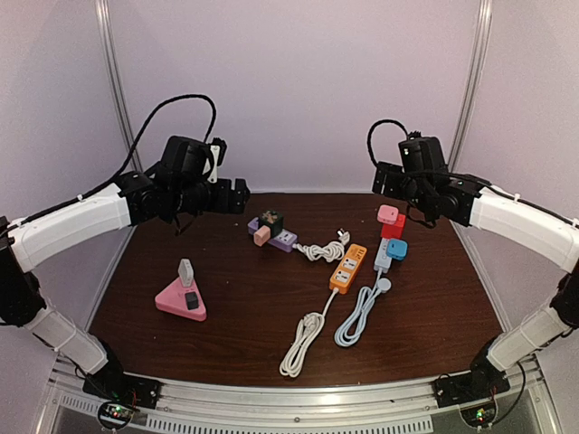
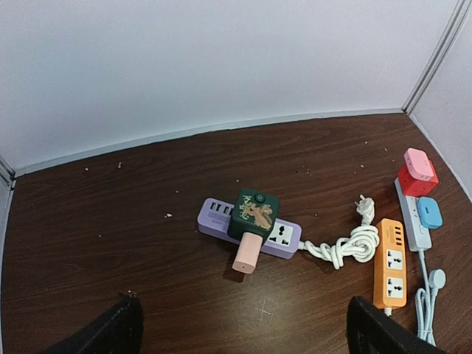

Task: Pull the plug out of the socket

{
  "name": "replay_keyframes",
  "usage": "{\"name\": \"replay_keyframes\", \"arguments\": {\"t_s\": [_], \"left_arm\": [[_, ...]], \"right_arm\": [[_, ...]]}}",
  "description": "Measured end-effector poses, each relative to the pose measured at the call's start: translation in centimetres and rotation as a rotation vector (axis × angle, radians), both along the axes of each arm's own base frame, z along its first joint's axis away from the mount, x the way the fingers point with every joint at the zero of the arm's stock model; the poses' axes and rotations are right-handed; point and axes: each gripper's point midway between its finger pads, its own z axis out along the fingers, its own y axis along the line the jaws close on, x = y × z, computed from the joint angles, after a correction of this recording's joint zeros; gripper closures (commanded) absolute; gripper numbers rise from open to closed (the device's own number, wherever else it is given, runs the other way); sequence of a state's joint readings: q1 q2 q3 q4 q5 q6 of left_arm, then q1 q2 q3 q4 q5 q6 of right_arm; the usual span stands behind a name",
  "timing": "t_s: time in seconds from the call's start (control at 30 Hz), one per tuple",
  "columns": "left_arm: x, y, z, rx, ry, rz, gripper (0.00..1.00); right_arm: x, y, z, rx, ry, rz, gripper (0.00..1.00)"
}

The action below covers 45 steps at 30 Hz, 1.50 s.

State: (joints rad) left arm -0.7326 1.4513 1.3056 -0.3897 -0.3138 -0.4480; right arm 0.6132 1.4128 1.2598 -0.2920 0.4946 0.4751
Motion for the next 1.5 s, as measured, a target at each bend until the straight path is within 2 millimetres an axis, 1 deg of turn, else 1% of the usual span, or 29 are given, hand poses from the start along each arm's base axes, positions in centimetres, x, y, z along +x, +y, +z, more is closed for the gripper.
{"name": "replay_keyframes", "arguments": {"t_s": [0.13, 0.3, 0.4, 0.5, 0.57, 0.67, 0.73, 0.8, 0.87, 0.93, 1.07, 1.13, 1.17, 1.23, 1.37, 1.5], "left_arm": [[0.5, -0.3, -0.6, -0.008, 0.037, -0.002, 0.02], [0.5, -0.6, -0.9, -0.009, 0.058, -0.008, 0.02], [0.6, -0.7, -0.8, -0.015, 0.053, -0.009, 0.02], [0.6, -0.7, -0.7, -0.017, 0.051, -0.015, 0.02], [0.5, -0.8, -0.8, -0.013, 0.055, -0.025, 0.02], [0.2, -1.1, -0.9, -0.008, 0.067, -0.048, 0.02], [0.0, -1.4, -0.6, -0.014, 0.072, -0.067, 0.02], [-0.1, -1.8, -0.3, -0.027, 0.077, -0.089, 0.02], [-0.3, -2.1, -0.2, -0.036, 0.082, -0.106, 0.02], [-0.5, -2.4, -0.4, -0.039, 0.094, -0.121, 0.03], [-0.6, -2.9, -1.1, -0.038, 0.119, -0.143, 0.02], [-0.7, -3.2, -1.6, -0.038, 0.134, -0.154, 0.02], [-0.7, -3.2, -1.7, -0.038, 0.136, -0.156, 0.02], [-0.7, -3.4, -2.1, -0.04, 0.147, -0.161, 0.02], [-0.5, -4.1, -2.7, -0.049, 0.172, -0.174, 0.03], [-0.6, -4.5, -3.3, -0.06, 0.195, -0.184, 0.03]], "right_arm": [[-0.2, -0.6, -1.2, -0.037, 0.053, -0.012, 0.0], [-0.2, -1.2, -1.3, -0.057, 0.081, -0.021, 0.0], [1.1, -2.2, -0.8, -0.061, 0.096, -0.053, 0.0], [3.3, -3.0, -1.0, -0.072, 0.116, -0.088, 0.0], [4.8, -3.2, -2.0, -0.095, 0.148, -0.1, 0.0], [7.0, -3.4, -4.1, -0.126, 0.209, -0.111, 0.0], [7.8, -3.5, -5.8, -0.124, 0.25, -0.103, 0.0], [8.3, -4.1, -7.3, -0.102, 0.287, -0.092, 0.03], [8.6, -5.2, -8.2, -0.063, 0.307, -0.092, 0.07], [9.1, -6.8, -9.1, 0.004, 0.319, -0.097, 0.11], [9.6, -10.5, -11.6, 0.122, 0.357, -0.134, 0.25], [9.5, -11.5, -12.6, 0.173, 0.374, -0.139, 0.33], [9.5, -11.8, -13.1, 0.203, 0.382, -0.137, 0.35], [9.6, -11.9, -13.7, 0.256, 0.386, -0.12, 0.36], [10.0, -11.5, -14.9, 0.328, 0.393, -0.079, 0.38], [10.9, -10.8, -16.9, 0.383, 0.418, -0.041, 0.38]]}}
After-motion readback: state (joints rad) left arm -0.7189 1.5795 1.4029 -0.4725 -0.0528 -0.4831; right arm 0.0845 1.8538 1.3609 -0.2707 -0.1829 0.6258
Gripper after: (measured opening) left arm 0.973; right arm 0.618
